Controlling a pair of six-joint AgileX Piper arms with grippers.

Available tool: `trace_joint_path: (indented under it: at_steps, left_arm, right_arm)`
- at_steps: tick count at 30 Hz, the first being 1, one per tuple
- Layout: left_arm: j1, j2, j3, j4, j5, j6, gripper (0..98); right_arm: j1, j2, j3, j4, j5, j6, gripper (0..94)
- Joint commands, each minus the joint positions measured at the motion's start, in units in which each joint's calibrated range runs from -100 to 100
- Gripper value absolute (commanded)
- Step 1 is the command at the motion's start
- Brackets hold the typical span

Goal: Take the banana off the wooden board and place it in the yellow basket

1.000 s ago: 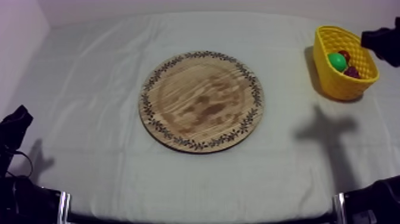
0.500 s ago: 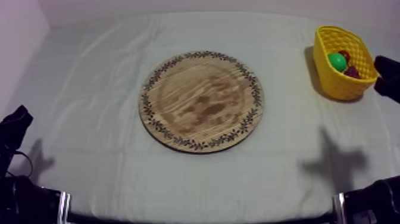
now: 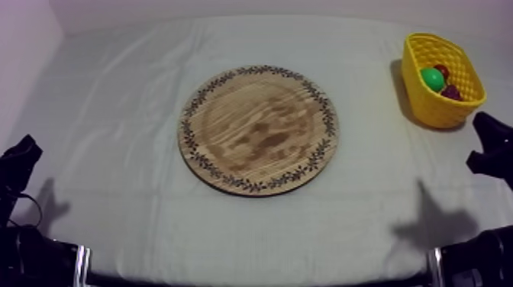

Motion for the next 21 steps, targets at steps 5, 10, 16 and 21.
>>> trace_joint_path:
  at_steps: [5,10,16,21]
  left_arm:
    - [0.0,0.0,0.0,0.03,0.0,0.0,0.1]
    - [0.0,0.0,0.0,0.03,0.0,0.0,0.1]
    - [0.0,0.0,0.0,0.03,0.0,0.0,0.1]
    - [0.0,0.0,0.0,0.03,0.0,0.0,0.1]
  right_arm:
    - [-2.3,-0.1,5.0,5.6,0.2,-7.2,0.3]
    - [-3.7,-0.1,5.4,7.8,1.8,-8.8,0.2]
    - [-4.0,-0.1,5.5,8.5,1.8,1.0,0.2]
    - [-4.1,-0.1,5.5,8.5,1.8,4.5,0.2]
